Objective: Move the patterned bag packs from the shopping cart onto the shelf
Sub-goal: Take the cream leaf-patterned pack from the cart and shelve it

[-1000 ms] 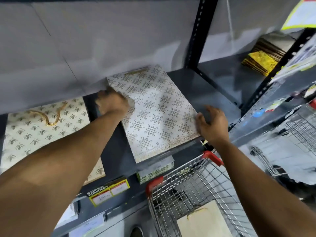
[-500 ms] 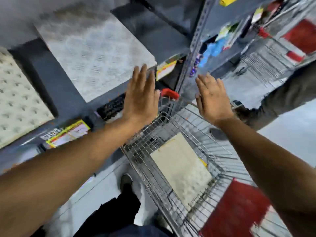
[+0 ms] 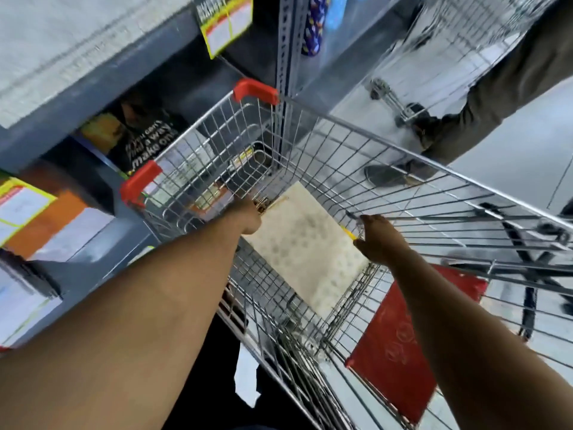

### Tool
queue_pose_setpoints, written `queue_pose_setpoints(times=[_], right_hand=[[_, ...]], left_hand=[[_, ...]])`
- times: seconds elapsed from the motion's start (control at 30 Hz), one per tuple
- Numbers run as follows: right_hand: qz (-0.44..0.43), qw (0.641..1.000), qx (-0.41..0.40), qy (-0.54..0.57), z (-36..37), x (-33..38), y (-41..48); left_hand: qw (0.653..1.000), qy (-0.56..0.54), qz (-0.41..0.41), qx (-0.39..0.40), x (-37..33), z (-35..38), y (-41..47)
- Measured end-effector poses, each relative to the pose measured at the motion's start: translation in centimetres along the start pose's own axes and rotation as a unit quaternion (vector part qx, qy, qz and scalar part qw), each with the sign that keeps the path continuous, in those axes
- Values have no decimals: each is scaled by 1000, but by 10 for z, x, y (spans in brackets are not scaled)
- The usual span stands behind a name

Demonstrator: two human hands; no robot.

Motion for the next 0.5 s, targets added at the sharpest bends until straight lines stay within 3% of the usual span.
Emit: queue_pose_setpoints(times=[0.17,0.5], right_hand=[[78,993,89,-4,86,-20,23],[155,987,28,8,119,-44,36]], left_hand=[[997,67,-7,49,14,35,54],[998,61,-17,-15,21,52,84]])
Point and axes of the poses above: each hand's wrist, its own y-axis towards the middle knuckle, its own z-axis out of the palm, x = y × z, the point moved 3 cm from there along y, towards the middle knuckle, and after that the axes turned 5 degrees about -y, right-handed, at the moved point
